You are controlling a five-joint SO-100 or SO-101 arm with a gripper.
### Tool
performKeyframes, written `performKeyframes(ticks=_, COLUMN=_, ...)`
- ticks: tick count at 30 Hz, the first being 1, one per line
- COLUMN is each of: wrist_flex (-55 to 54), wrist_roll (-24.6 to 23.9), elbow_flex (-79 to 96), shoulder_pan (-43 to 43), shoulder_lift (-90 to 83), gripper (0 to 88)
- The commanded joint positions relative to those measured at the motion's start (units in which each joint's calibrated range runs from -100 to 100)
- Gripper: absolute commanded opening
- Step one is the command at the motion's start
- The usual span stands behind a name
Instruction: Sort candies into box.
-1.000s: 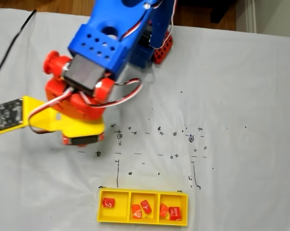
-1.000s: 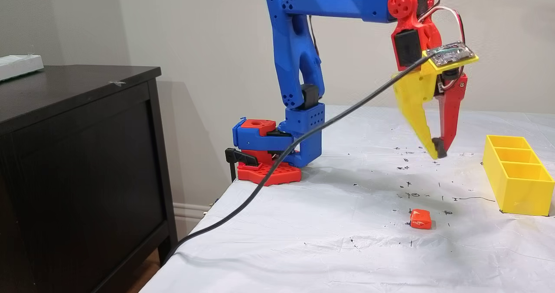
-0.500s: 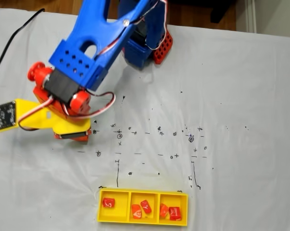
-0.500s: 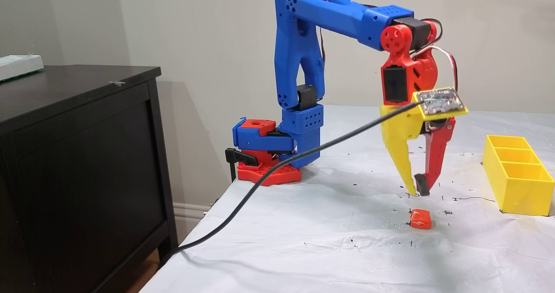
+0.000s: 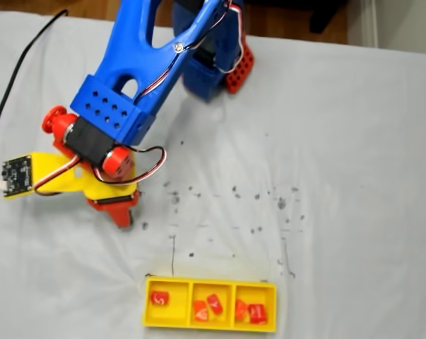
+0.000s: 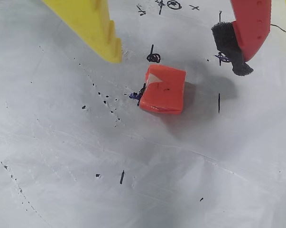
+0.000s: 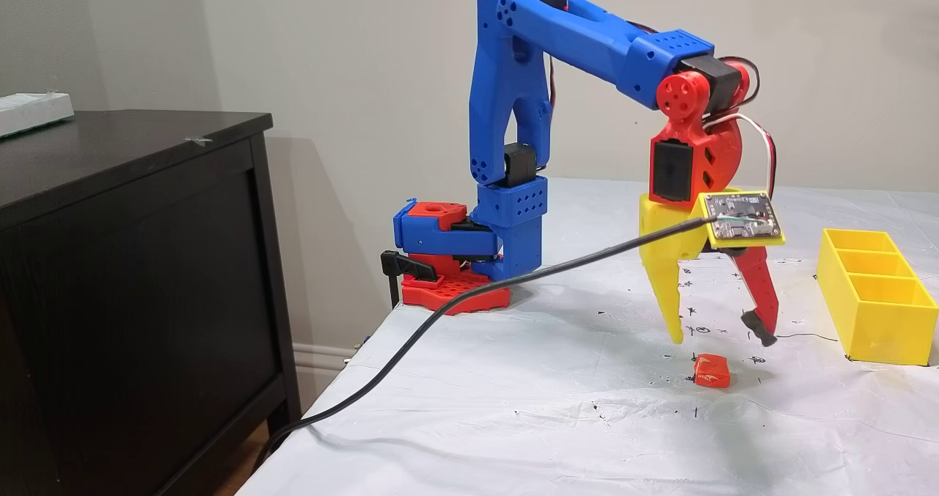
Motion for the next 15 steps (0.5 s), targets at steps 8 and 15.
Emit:
performKeyframes(ticks=8, wrist_flex=-4.0, wrist_roll=1.2, elbow_flex=-0.6, shoulder_pan=0.6, shoulder_lift=0.1, gripper=24.5)
performKeyframes(ticks=15, wrist_flex=-4.8, wrist_roll=1.3, elbow_flex=-1.6, shoulder_pan=0.6, shoulder_lift=3.0, gripper=25.2)
